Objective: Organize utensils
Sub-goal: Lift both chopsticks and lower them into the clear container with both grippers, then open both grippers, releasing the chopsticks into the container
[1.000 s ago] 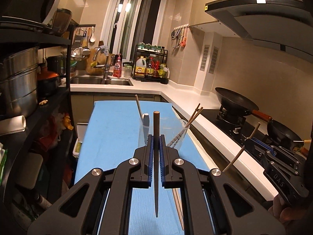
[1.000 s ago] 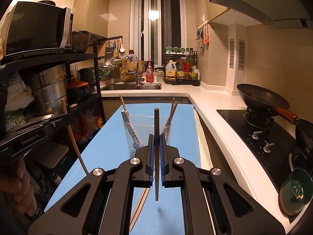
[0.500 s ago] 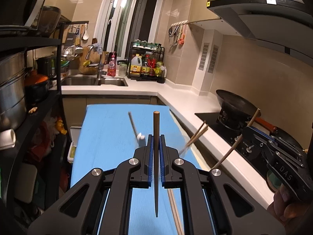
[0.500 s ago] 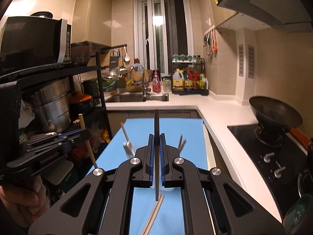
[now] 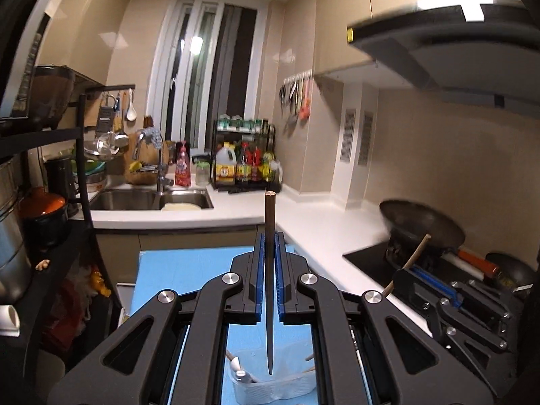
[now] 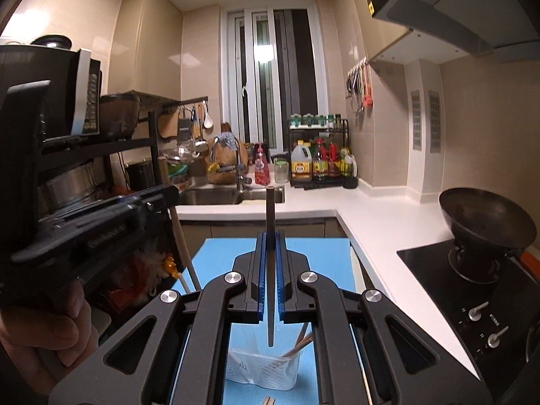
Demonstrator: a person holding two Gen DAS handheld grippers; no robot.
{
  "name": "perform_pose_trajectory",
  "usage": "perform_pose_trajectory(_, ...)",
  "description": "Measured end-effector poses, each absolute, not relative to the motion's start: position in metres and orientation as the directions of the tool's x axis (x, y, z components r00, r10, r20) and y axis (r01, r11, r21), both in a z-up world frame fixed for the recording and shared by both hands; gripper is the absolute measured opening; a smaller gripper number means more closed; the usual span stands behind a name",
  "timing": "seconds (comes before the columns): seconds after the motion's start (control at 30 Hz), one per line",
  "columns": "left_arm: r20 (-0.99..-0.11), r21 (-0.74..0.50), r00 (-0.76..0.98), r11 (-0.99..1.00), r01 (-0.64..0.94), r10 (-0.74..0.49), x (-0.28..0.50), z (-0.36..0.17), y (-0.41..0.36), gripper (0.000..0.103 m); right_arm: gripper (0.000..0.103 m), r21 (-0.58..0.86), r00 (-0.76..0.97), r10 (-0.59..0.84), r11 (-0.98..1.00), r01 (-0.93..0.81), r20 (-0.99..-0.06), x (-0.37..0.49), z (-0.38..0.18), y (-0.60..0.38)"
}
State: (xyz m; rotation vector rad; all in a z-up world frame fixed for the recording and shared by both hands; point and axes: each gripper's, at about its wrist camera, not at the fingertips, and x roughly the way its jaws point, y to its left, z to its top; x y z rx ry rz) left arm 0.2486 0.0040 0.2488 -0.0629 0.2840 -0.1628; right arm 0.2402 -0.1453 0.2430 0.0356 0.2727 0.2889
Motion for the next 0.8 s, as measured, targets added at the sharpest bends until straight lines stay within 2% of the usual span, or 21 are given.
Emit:
perform_pose_trajectory(0.1, -0.377, -0.041, 0.911, 0.986, 0.162, -0.165, 0.274, 0.224, -0.006, 0.006, 0.005, 0.073, 0.903, 0.299, 0.954, -0.291, -0.31, 0.254, 0.228, -0.143)
perform_pose_trajectory(0.3, -0.474, -0.034, 0.865, 0.985, 0.168, -0.163, 0.294, 0.189, -0.007, 0.006, 0.006, 0.063, 0.881, 0.295, 0.954, -0.293, -0.37, 0.262, 0.203, -0.142)
perform_pose_trajectory(0.4, -0.523, -0.028, 0.835, 0.982, 0.185, -0.172, 0.3, 0.177, -0.009, 0.006, 0.011, 0.084, 0.851, 0.315, 0.947, -0.309, -0.419, 0.266, 0.197, -0.142)
perform_pose_trajectory(0.43, -0.528, -0.03, 0.831, 0.983, 0.183, -0.172, 0.299, 0.176, -0.009, 0.007, 0.017, 0.083, 0.845, 0.319, 0.946, -0.314, -0.43, 0.265, 0.197, -0.142)
perform_pose_trajectory(0.6, -0.482, -0.079, 0.851, 0.978, 0.194, -0.208, 0.28, 0.197, 0.004, 0.011, 0.029, 0.066, 0.859, 0.309, 0.949, -0.31, -0.409, 0.244, 0.211, -0.146)
perform_pose_trajectory(0.8, -0.424, -0.134, 0.878, 0.974, 0.18, -0.221, 0.231, 0.21, 0.019, 0.011, 0.029, 0.052, 0.882, 0.307, 0.95, -0.309, -0.357, 0.197, 0.225, -0.157)
